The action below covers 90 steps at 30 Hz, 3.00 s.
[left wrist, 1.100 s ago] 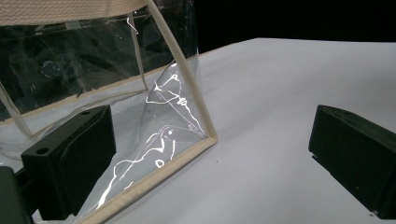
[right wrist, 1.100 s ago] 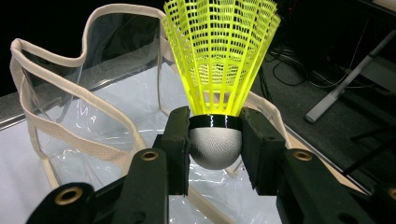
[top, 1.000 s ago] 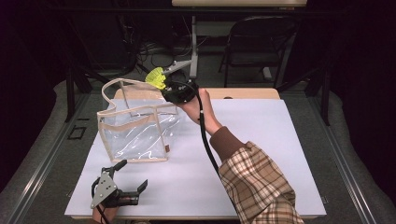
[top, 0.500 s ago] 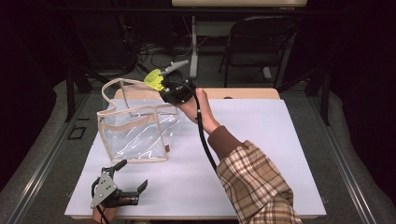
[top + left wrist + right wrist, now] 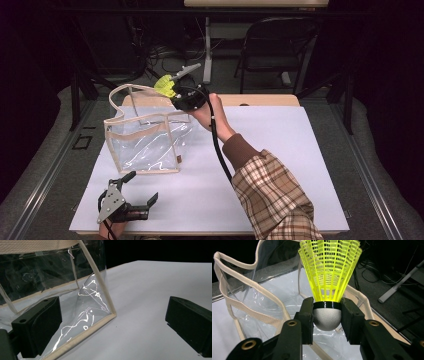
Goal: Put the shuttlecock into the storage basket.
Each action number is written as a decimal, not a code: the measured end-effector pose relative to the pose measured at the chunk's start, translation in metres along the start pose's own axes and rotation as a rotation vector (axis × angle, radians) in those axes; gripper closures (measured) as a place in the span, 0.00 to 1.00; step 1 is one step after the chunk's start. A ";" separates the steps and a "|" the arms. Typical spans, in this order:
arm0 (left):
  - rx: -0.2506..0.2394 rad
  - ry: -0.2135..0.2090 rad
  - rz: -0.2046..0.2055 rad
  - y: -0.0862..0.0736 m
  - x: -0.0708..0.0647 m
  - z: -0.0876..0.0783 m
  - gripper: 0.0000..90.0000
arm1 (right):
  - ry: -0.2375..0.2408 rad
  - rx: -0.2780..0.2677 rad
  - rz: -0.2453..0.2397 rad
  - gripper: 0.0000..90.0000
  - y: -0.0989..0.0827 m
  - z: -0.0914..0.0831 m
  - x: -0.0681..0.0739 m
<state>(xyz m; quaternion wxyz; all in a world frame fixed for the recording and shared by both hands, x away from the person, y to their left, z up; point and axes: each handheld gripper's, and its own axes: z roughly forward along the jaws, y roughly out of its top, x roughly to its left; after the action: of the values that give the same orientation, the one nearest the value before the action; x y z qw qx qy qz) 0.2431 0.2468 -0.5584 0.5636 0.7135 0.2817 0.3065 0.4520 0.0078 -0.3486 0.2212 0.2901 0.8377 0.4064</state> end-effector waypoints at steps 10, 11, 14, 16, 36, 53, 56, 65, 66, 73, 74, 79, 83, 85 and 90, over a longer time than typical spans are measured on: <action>0.000 0.000 -0.002 0.000 0.000 0.000 0.01 | 0.014 0.038 -0.019 0.73 0.000 0.006 0.001; 0.002 0.000 -0.002 0.000 0.000 0.001 0.01 | 0.012 0.039 -0.020 0.73 0.000 0.007 0.001; 0.002 -0.001 0.002 0.000 0.000 0.001 0.01 | 0.018 0.051 -0.026 0.73 0.000 0.009 0.002; -0.001 -0.001 -0.001 0.000 0.000 0.000 0.01 | 0.022 0.062 -0.032 0.73 0.000 0.011 0.002; 0.000 -0.001 0.001 0.000 0.000 0.000 0.01 | 0.045 0.095 -0.049 0.73 0.000 0.016 0.000; -0.002 -0.005 0.001 0.001 -0.001 0.000 0.01 | 0.070 0.121 -0.094 0.73 0.008 0.023 0.005; -0.004 -0.003 -0.001 0.000 0.000 0.000 0.01 | 0.075 0.126 -0.096 0.73 0.010 0.025 0.007; -0.002 -0.008 0.002 0.001 0.000 0.000 0.01 | 0.090 0.153 -0.127 0.72 0.011 0.032 0.008; -0.003 -0.008 0.005 0.001 -0.001 0.000 0.01 | 0.091 0.152 -0.127 0.72 0.011 0.032 0.008; -0.002 -0.008 0.006 0.001 0.000 0.000 0.01 | 0.114 0.124 -0.098 0.48 0.010 0.029 0.004; -0.003 -0.006 0.005 0.001 0.000 -0.001 0.01 | 0.119 0.119 -0.089 0.47 0.010 0.027 0.003; -0.003 -0.003 0.002 0.001 0.000 -0.001 0.01 | 0.133 0.087 -0.073 0.31 0.006 0.015 -0.003; -0.002 -0.001 -0.001 0.001 0.000 0.000 0.01 | 0.139 0.080 -0.067 0.21 0.001 0.007 -0.005; 0.000 0.002 -0.001 0.001 0.000 0.001 0.01 | 0.141 0.079 -0.062 0.18 -0.002 0.004 -0.006; 0.008 0.003 -0.002 0.001 0.000 0.003 0.01 | 0.155 0.061 -0.052 0.14 -0.006 -0.006 -0.013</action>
<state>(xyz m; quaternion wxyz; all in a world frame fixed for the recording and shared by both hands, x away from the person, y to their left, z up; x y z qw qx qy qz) 0.2456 0.2447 -0.5581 0.5607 0.7148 0.2846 0.3061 0.4554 -0.0073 -0.3486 0.1575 0.2424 0.8715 0.3961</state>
